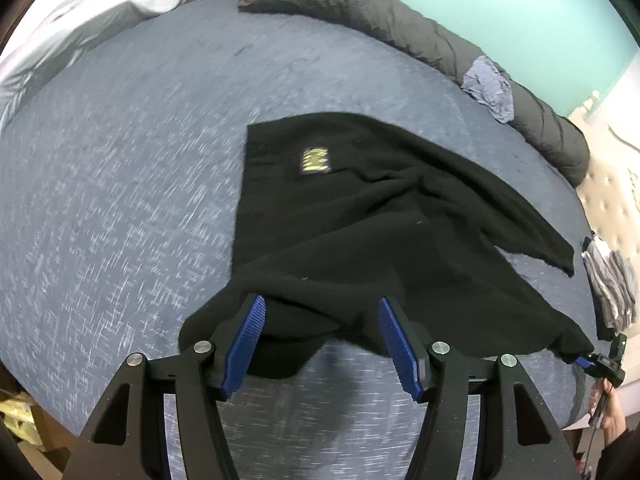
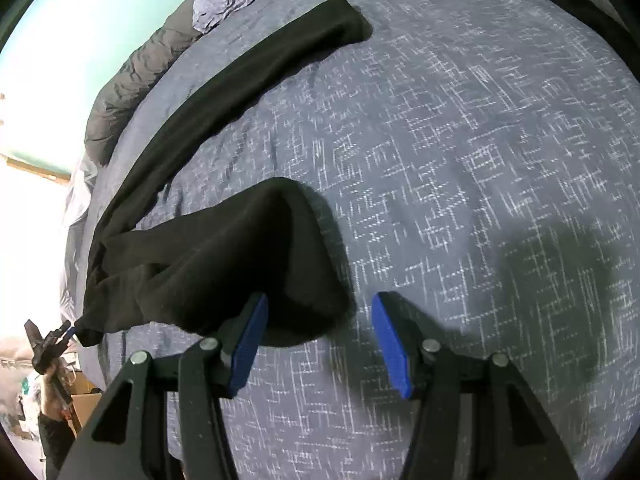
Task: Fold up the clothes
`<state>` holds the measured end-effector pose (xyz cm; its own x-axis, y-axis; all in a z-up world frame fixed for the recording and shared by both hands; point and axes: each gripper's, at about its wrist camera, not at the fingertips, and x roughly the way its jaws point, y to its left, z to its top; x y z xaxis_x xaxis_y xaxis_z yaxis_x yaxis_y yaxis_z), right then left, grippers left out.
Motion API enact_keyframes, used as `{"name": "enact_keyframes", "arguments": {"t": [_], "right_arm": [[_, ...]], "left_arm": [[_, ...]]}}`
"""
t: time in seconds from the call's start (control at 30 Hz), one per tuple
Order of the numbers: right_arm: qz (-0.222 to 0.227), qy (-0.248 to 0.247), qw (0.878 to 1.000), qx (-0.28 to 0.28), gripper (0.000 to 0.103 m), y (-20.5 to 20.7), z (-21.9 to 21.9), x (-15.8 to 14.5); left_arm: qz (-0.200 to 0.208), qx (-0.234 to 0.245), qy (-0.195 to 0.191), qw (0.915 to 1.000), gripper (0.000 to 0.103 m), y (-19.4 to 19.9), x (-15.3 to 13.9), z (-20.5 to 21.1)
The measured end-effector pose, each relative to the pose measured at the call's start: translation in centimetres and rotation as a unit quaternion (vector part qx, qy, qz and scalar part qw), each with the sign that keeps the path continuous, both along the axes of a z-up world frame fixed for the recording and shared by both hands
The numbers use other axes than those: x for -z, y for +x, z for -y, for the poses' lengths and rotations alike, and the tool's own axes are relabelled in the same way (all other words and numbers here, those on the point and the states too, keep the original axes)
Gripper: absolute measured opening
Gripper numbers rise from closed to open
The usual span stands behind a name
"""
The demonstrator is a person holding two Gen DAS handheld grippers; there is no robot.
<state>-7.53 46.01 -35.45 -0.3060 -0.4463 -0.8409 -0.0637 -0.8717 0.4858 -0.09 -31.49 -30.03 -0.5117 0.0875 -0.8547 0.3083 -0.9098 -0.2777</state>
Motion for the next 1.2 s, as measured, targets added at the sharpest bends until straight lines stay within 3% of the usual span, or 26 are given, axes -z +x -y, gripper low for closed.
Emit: {"name": "enact_keyframes", "arguments": {"t": [0.23, 0.37, 0.8, 0.87, 0.93, 1.03, 1.2], "right_arm": [[-0.003, -0.008, 1.000, -0.014, 0.055, -0.3, 0.5, 0.2], [-0.004, -0.014, 1.000, -0.025, 0.055, -0.5, 0.9, 0.2], [-0.018, -0.015, 0.999, -0.048, 0.054, -0.8, 2.6, 0.1], [-0.022, -0.010, 0.999, -0.046, 0.040, -0.7, 2.5, 0.0], [-0.026, -0.002, 0.999, -0.044, 0.012, -0.7, 2.4, -0.1], [-0.057, 0.026, 0.997, -0.039, 0.007, -0.6, 2.2, -1.4], [-0.123, 0.079, 0.989, -0.017, 0.006, -0.4, 0.1, -6.1]], "left_arm": [[-0.016, -0.019, 0.005, 0.9997, 0.064, 0.8, 0.0, 1.6], [-0.014, -0.019, 0.009, 0.9997, 0.069, 1.0, 0.7, 1.9], [-0.008, -0.015, 0.016, 0.9997, 0.069, 1.4, 2.5, 2.8], [-0.005, -0.010, 0.015, 0.9998, 0.069, 1.3, 2.7, 2.6], [-0.004, -0.008, 0.014, 0.9999, 0.069, 1.2, 2.9, 2.6], [-0.002, -0.009, 0.013, 0.9999, 0.069, 1.2, 2.9, 2.6], [0.001, -0.010, 0.009, 0.9999, 0.069, 1.1, 2.8, 2.6]]}}
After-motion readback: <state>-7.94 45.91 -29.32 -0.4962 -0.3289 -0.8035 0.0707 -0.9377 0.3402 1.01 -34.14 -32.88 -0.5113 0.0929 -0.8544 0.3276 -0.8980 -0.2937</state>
